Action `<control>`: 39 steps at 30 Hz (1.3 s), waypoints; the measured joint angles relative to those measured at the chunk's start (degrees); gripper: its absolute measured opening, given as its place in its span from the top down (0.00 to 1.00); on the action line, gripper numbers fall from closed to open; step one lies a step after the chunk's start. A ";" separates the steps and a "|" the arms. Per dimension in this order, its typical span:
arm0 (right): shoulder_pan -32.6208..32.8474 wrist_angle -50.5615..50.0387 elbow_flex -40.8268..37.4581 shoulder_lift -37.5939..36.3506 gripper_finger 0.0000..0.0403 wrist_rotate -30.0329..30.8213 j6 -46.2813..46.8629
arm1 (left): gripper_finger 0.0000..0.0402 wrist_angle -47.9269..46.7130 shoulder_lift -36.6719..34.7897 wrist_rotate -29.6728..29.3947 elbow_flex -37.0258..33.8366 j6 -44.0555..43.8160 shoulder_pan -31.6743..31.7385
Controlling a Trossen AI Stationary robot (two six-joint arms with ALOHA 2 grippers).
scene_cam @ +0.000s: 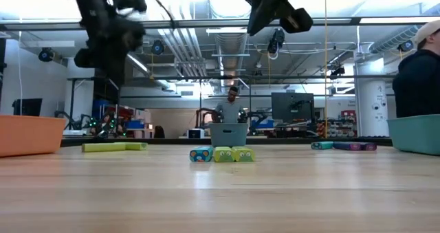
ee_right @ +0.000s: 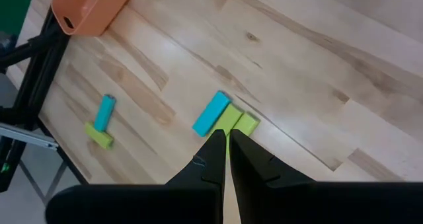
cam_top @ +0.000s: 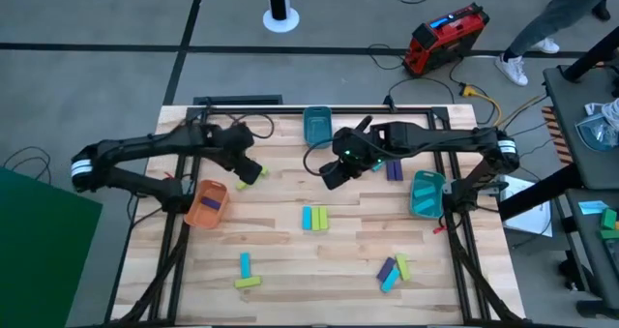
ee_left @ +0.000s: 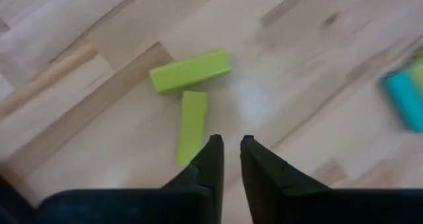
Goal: Sort blocks
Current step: Put the green block into the blue bin
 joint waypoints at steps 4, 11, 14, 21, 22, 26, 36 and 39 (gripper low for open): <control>0.00 0.00 0.00 -0.09 0.97 0.07 -0.02 | 0.85 -0.28 3.93 0.01 -0.19 5.01 1.51; 0.00 0.00 0.00 -0.09 0.97 1.56 -0.02 | 0.67 -0.33 9.69 -0.18 -1.18 9.65 3.27; -0.02 0.07 0.00 -0.09 0.97 1.66 -0.02 | 0.60 -0.22 12.17 -0.16 -1.23 11.47 3.21; -0.02 0.03 0.00 -0.09 0.97 1.66 -0.02 | 0.55 0.37 16.85 -0.16 -1.76 14.56 3.25; -0.02 0.04 0.00 -0.09 0.97 1.66 -0.02 | 0.55 0.37 17.31 -0.16 -1.81 14.73 3.23; -0.02 0.04 0.00 -0.09 0.97 1.66 -0.02 | 0.55 0.88 18.38 -0.17 -1.90 15.43 3.23; -0.20 0.05 0.00 -0.09 0.97 1.66 -0.02 | 0.55 2.40 21.26 -0.21 -2.43 16.80 4.15; -0.28 0.02 0.00 -0.09 0.97 1.64 -0.13 | 0.55 3.67 22.66 -0.16 -2.51 17.65 4.10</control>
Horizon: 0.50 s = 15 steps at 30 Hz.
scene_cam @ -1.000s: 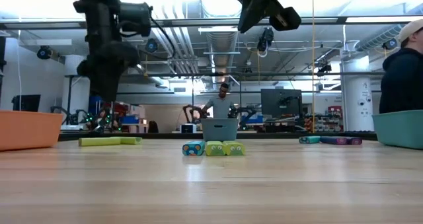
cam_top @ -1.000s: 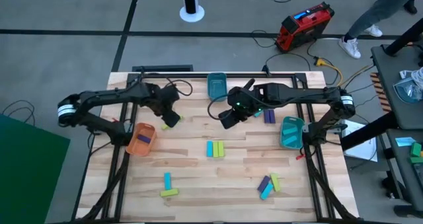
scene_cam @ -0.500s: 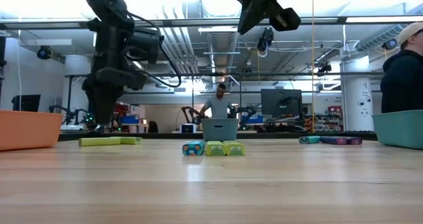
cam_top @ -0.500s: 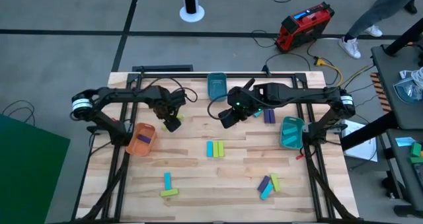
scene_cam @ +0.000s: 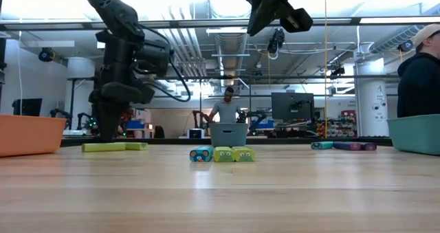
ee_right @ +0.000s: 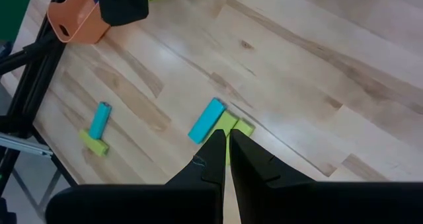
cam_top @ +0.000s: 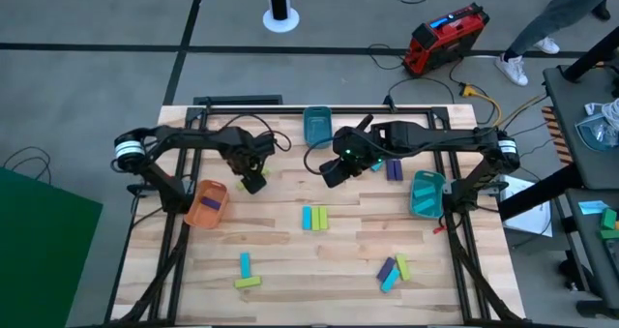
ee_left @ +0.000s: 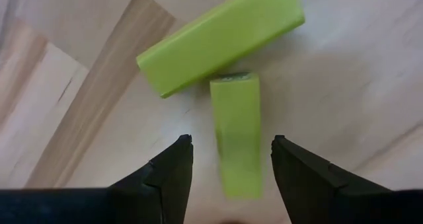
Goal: Sort blocks
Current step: Put the green block into the blue bin
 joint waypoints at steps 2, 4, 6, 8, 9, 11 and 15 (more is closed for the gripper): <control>0.00 0.02 0.00 0.00 0.97 0.00 -0.04 | 0.55 0.45 0.90 0.27 -0.04 0.14 0.02; 0.00 0.00 0.00 0.00 0.97 0.00 0.04 | 0.55 0.56 1.67 0.33 -0.13 0.14 0.02; 0.00 0.01 0.00 0.00 0.97 0.00 0.06 | 0.55 1.02 2.27 0.37 -0.44 0.18 0.02; 0.00 0.04 0.00 0.00 0.97 0.00 0.07 | 0.55 2.35 2.66 0.84 -1.06 0.37 0.02; 0.00 0.01 0.00 0.00 0.97 0.00 0.07 | 0.55 3.15 2.77 1.72 -1.52 0.67 0.02; 0.00 0.02 0.00 0.00 0.97 0.00 0.07 | 0.57 4.73 2.85 3.46 -2.73 0.95 0.02; 0.00 0.02 0.00 0.00 0.97 0.00 -0.43 | 0.64 7.15 2.51 4.67 -4.97 0.31 0.06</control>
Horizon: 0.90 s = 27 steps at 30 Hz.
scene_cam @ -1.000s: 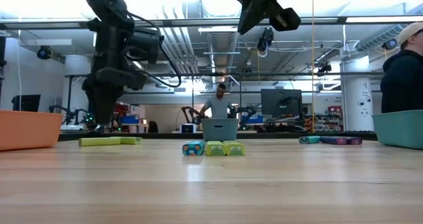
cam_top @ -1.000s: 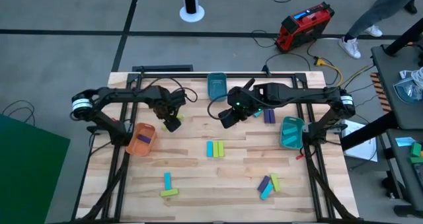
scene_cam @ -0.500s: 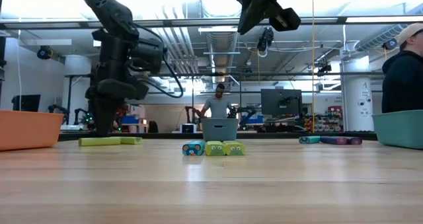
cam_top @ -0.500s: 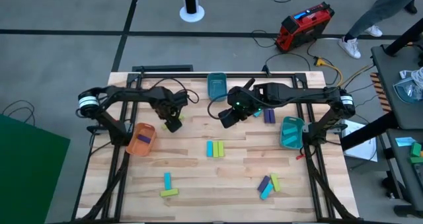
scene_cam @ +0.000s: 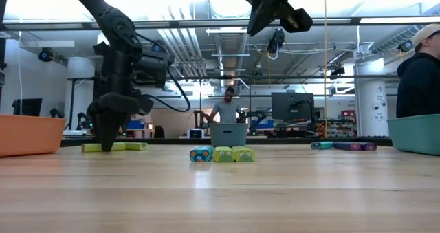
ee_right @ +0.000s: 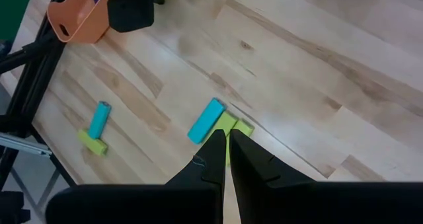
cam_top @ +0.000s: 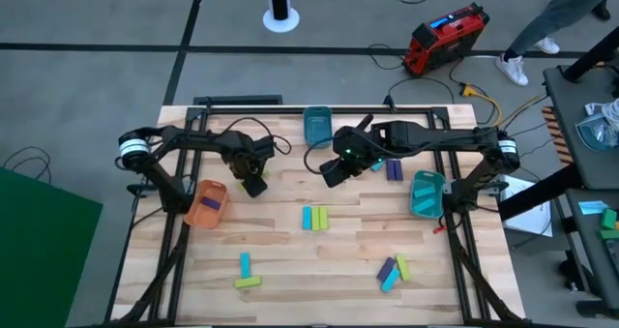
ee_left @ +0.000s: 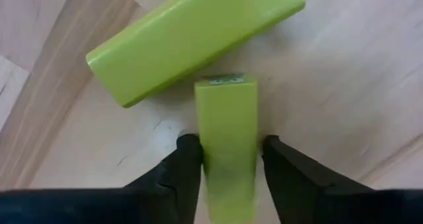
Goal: Sort blocks
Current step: Put the green block into the blue bin
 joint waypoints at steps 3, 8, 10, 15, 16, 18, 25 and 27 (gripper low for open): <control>0.00 0.04 0.00 0.00 0.97 0.00 -0.43 | 0.72 0.66 -0.10 0.04 -0.94 -0.22 -0.01; -0.04 0.00 0.00 0.00 0.97 0.00 -1.86 | 0.83 0.35 -0.91 0.53 -0.68 0.51 -0.02; -0.26 0.00 0.00 0.00 0.97 -0.07 -2.11 | 0.83 -0.60 -1.79 0.87 0.07 0.74 -0.04; -1.19 0.01 0.00 0.00 0.97 -0.13 -1.98 | 0.83 -6.92 -6.77 1.74 4.53 1.93 -0.31; -1.55 0.03 0.00 0.00 0.97 -0.13 -1.98 | 0.83 -8.09 -7.93 1.76 5.40 2.79 -0.51; -2.41 0.34 -0.02 0.00 0.97 -0.13 -1.98 | 0.83 -9.75 -10.70 1.94 7.46 4.47 -1.10; -5.88 6.88 -0.02 0.04 0.97 -0.35 1.00 | 0.83 -6.01 -18.31 3.04 16.80 11.39 -5.32; -6.27 9.30 -0.02 0.04 0.97 -0.38 0.57 | 0.83 -4.73 -18.99 1.58 19.64 12.17 -7.23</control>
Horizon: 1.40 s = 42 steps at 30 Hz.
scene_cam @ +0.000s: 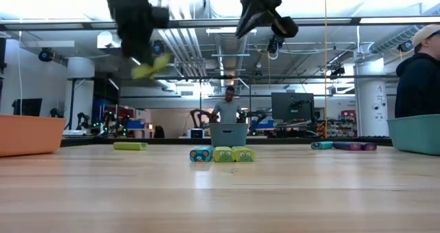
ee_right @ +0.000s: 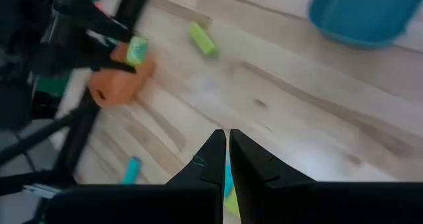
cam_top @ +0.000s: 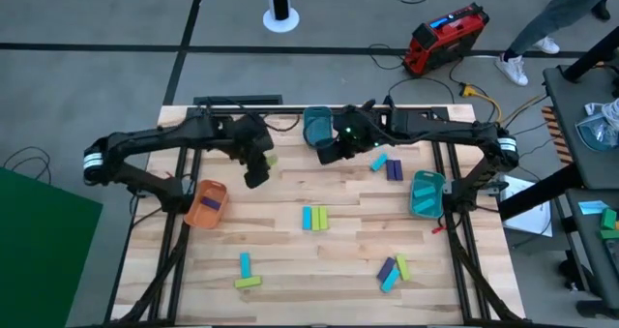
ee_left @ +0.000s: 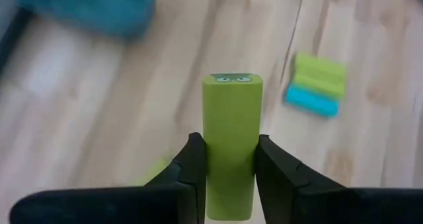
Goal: Sort blocks
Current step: Put the green block into the blue bin
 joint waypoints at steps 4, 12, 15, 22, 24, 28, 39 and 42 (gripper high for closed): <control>-0.13 4.10 0.00 0.02 0.97 -0.41 0.91 | 0.83 1.06 1.47 -7.13 5.68 0.56 -4.04; -0.11 6.94 0.00 0.02 0.80 -1.42 0.28 | 0.83 0.32 7.82 -18.96 13.07 4.17 -9.69; -0.11 7.04 0.00 0.02 0.69 -1.46 -0.19 | 0.83 0.67 9.39 -19.96 14.50 5.29 -10.50; -0.13 8.51 0.00 0.02 0.47 -1.46 -1.73 | 0.83 2.28 12.74 -19.87 18.88 6.12 -11.51; -0.13 8.71 0.00 0.02 0.44 -1.43 -2.38 | 0.83 2.25 13.99 -19.87 20.44 6.13 -11.51; -0.13 9.47 0.00 0.02 0.40 -1.42 -3.50 | 0.83 2.08 16.48 -19.87 23.93 6.80 -11.58; -0.13 8.55 0.00 -0.02 0.52 -1.49 -3.68 | 0.83 1.21 18.56 -19.91 26.81 7.09 -12.04; -0.13 8.56 0.02 -0.02 0.63 -1.47 -3.85 | 0.83 1.15 18.47 -19.91 27.04 7.07 -12.01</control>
